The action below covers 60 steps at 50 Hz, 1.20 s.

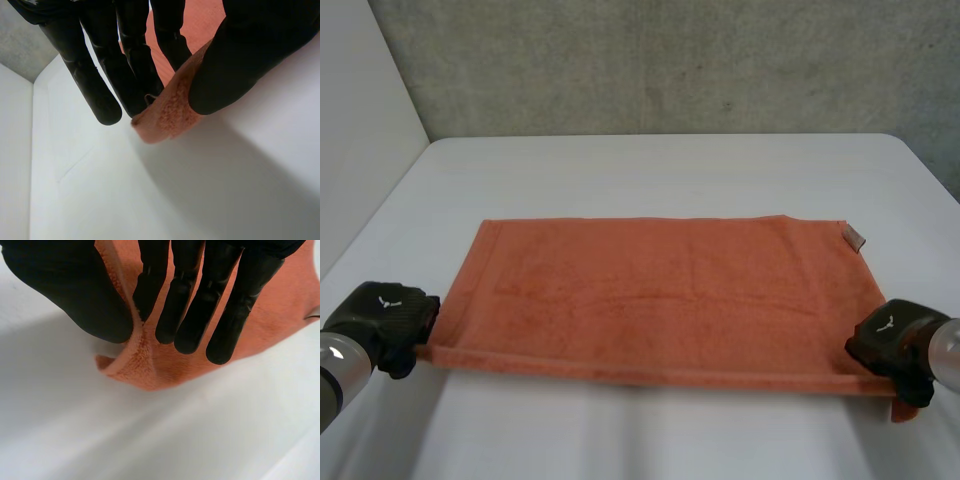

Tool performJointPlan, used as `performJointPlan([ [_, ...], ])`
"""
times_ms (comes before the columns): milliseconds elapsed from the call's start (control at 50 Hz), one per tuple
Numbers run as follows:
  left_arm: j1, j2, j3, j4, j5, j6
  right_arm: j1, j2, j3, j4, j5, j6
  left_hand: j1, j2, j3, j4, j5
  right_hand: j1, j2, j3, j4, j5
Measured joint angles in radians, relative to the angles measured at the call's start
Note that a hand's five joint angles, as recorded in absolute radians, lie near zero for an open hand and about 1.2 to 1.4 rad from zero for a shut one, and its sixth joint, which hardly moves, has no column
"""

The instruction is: Fold the laundry

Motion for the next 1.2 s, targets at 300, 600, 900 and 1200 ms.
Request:
performJointPlan([
  [300, -0.089, -0.296, 0.198, 0.360, -0.028, 0.023, 0.001, 0.211, -0.187, -0.444, -0.008, 0.142, 0.000, 0.000, 0.000, 0.000, 0.000, 0.000, 0.000, 0.000, 0.000, 0.000],
  [600, -0.183, -0.746, 0.677, 0.570, -0.103, 0.006, 0.098, 0.595, -0.591, -0.691, 0.089, 0.166, 0.000, 0.000, 0.000, 0.000, 0.000, 0.000, 0.000, 0.000, 0.000, 0.000],
  [900, -0.198, -0.908, 0.834, 0.656, -0.058, 0.010, 0.099, 0.798, -0.840, -0.742, 0.097, 0.176, -0.880, -0.874, -0.858, -0.867, -0.832, -0.775, -0.919, -0.920, -0.927, -0.875],
  [1200, -0.218, -0.776, 0.751, 0.676, -0.052, 0.008, 0.075, 0.739, -0.835, -0.727, 0.063, 0.397, -0.902, -0.953, -0.938, -0.949, -0.914, -0.791, -0.957, -0.973, -0.958, -0.926],
])
